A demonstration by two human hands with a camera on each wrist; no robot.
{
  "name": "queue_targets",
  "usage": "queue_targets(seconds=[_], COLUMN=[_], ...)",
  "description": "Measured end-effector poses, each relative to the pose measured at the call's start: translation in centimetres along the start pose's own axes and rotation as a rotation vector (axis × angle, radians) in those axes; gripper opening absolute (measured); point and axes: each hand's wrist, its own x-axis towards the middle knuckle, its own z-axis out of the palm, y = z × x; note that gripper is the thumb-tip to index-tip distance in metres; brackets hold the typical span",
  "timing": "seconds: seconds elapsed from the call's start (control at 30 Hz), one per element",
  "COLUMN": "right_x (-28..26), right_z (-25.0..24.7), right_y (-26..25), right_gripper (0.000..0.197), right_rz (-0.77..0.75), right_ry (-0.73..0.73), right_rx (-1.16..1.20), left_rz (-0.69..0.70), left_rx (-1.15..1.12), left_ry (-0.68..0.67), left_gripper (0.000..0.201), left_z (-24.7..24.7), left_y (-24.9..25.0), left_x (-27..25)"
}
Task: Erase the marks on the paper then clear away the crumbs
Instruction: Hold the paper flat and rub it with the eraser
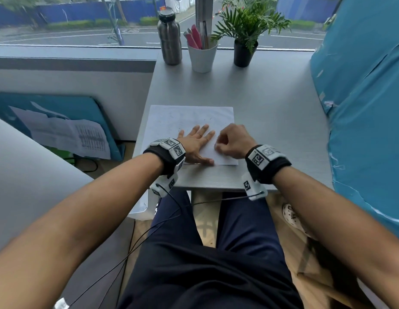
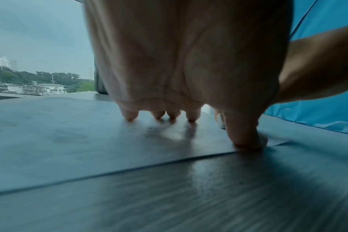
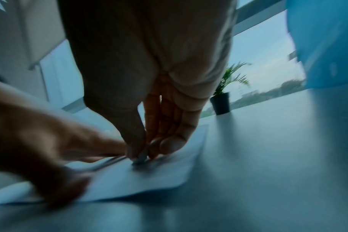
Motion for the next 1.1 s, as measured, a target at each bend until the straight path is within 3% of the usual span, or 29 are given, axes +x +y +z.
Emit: queue_targets(seconds=[0.1,0.23,0.37,0.6,0.7,0.9,1.03,1.1], right_x=[0.1,-1.4,-0.1,0.0,0.5,1.0,1.2,0.6], right_z=[-0.2,0.5,-1.2,-1.3,-1.4,0.7,1.3,1.6], right_y=[0.6,-0.6,1.6,2.6,1.7,-2.1,-2.0,-2.5], right_gripper=[0.012,0.011,0.012,0.010,0.005,0.007,0.008,0.006], right_rz=[0.046,-0.063,0.073,0.113,0.137,-0.049,-0.046,-0.111], right_ry=[0.076,-0.075,0.030,0.035,0.022,-0.037,0.027,-0.033], right_rx=[0.020,-0.005,0.023,-0.012,-0.043,0.021,0.044,0.016], left_rz=[-0.012,0.000,-0.015,0.083,0.055,0.021,-0.011,-0.015], left_rx=[-0.001,-0.004,0.013,0.018,0.001,0.004,0.019,0.021], left_ry=[-0.009,-0.007,0.028,0.043,0.032,-0.006,-0.018,-0.029], left_gripper=[0.110,0.110,0.104,0.084,0.091,0.107,0.108,0.109], left_z=[0.0,0.0,0.4,0.3,0.0,-0.9,-1.2,-1.2], left_y=[0.1,0.0,0.4,-2.4,-3.7,-3.2,-3.0,-2.9], left_x=[0.0,0.0,-0.2,-1.8,-2.3,-2.1,-2.0,-2.0])
